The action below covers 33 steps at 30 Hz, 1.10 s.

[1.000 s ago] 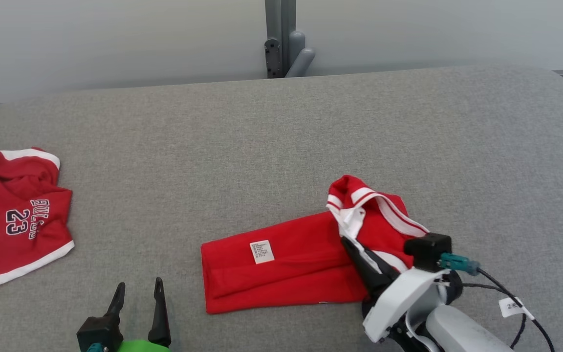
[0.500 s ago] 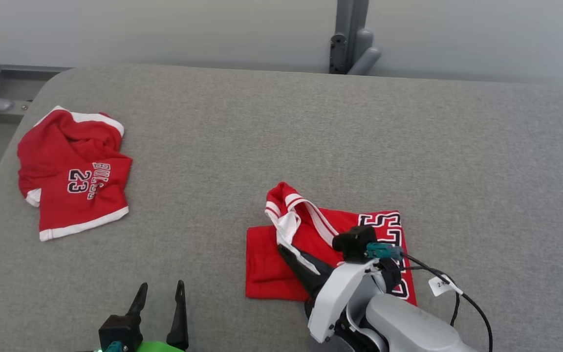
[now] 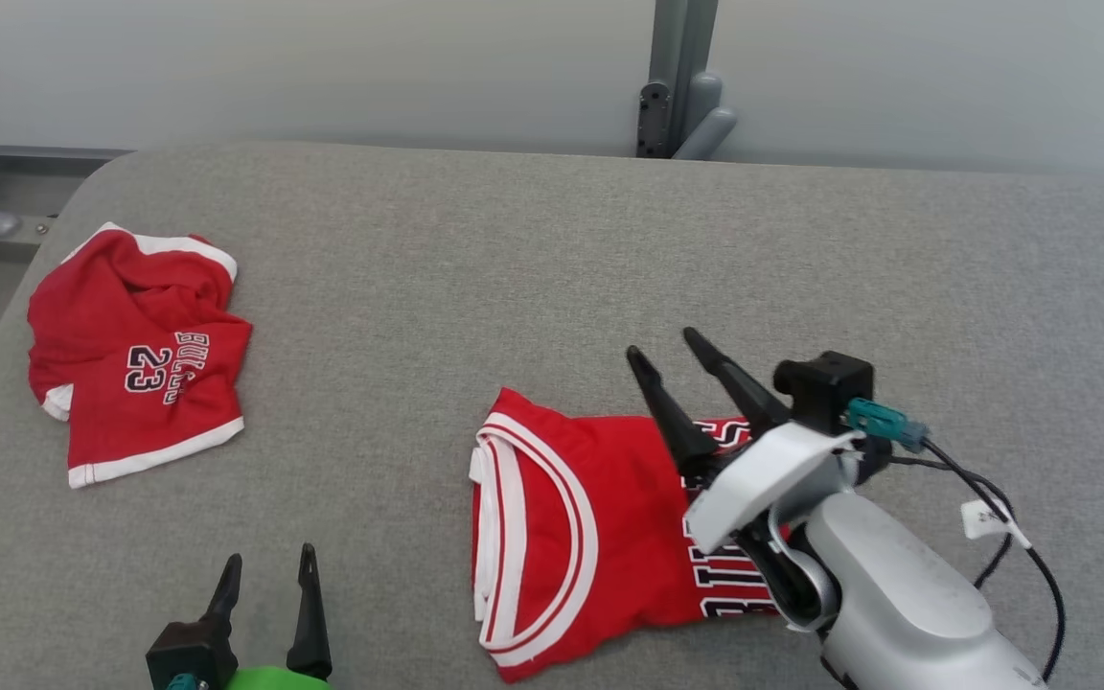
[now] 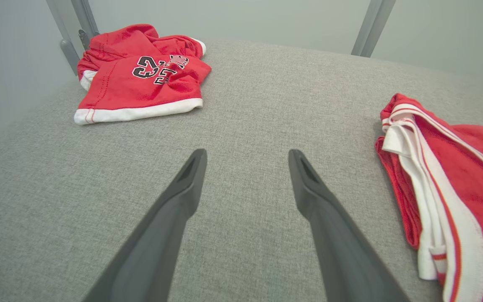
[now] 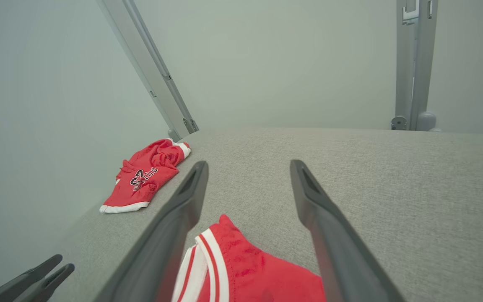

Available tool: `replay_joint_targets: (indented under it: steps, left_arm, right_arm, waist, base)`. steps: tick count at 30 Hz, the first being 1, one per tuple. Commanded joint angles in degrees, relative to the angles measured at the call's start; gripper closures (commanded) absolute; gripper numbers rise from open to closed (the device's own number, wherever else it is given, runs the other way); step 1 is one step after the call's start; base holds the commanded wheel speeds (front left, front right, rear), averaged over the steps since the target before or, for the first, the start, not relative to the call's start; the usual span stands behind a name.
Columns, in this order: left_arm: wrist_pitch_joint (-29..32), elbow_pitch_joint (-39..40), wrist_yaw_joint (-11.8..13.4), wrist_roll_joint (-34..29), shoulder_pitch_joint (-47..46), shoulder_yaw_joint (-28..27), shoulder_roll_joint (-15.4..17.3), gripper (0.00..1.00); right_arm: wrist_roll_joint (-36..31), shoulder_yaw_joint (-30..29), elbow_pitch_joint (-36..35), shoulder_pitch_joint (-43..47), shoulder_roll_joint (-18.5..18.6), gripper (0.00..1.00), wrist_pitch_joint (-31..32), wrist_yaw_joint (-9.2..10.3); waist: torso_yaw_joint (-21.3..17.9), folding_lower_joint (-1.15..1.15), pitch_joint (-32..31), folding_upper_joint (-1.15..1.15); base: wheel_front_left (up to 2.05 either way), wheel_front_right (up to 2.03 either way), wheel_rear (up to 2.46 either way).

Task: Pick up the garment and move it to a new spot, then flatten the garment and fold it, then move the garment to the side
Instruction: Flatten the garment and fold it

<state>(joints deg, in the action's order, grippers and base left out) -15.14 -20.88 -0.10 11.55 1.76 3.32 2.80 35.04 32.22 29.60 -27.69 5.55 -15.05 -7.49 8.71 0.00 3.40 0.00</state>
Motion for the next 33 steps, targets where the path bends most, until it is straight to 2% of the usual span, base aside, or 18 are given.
replay_joint_targets:
  steps: [1, 6, 13, 16, 26, 33]
  left_arm:
    - [0.02, 0.08, 0.22, 0.08, 0.63, -0.34, 0.2, 0.0]
    - [0.02, 0.98, 0.46, 0.02, 1.11, -1.58, 0.21, 0.0]
    - [0.02, 2.3, 1.18, -0.03, 2.01, -2.26, 0.23, 0.0]
    - [0.02, 2.77, 0.74, -0.39, 2.27, -2.82, 0.22, 0.0]
    - [0.02, 3.89, 0.16, -1.34, 2.82, -4.73, 0.22, 0.0]
    - [0.02, 5.0, 0.05, -1.64, 4.07, -5.7, 0.22, 0.0]
  right_arm:
    - [-0.9, -0.71, -0.35, 1.23, 0.32, 0.0, -0.13, 0.01]
    - [-8.2, -10.48, -2.83, 7.44, 1.04, 0.0, -0.13, 0.01]
    - [-15.4, -19.01, -4.22, 15.24, 0.97, 0.0, -0.14, 0.01]
    - [-17.94, -22.15, -5.42, 17.93, 0.44, 0.0, -0.14, 0.01]
    - [-23.36, -27.35, -9.12, 22.15, -1.63, 0.0, -0.14, 0.02]
    - [-23.99, -27.85, -9.33, 22.91, -2.23, 0.0, -0.14, 0.02]
  waist:
    - [-1.74, 0.0, -0.64, 0.0]
    - [-4.38, 0.0, -1.61, 0.0]
    - [-7.19, 0.0, -2.09, 0.0]
    - [-8.11, 0.0, -2.13, 0.0]
    - [-10.55, 0.0, -3.11, 0.0]
    - [-11.49, 0.0, -4.38, 0.0]
  base:
    - [0.0, 0.0, 0.0]
    - [0.0, 0.0, 0.0]
    - [0.0, 0.0, 0.0]
    - [0.0, 0.0, 0.0]
    - [0.0, 0.0, 0.0]
    - [0.0, 0.0, 0.0]
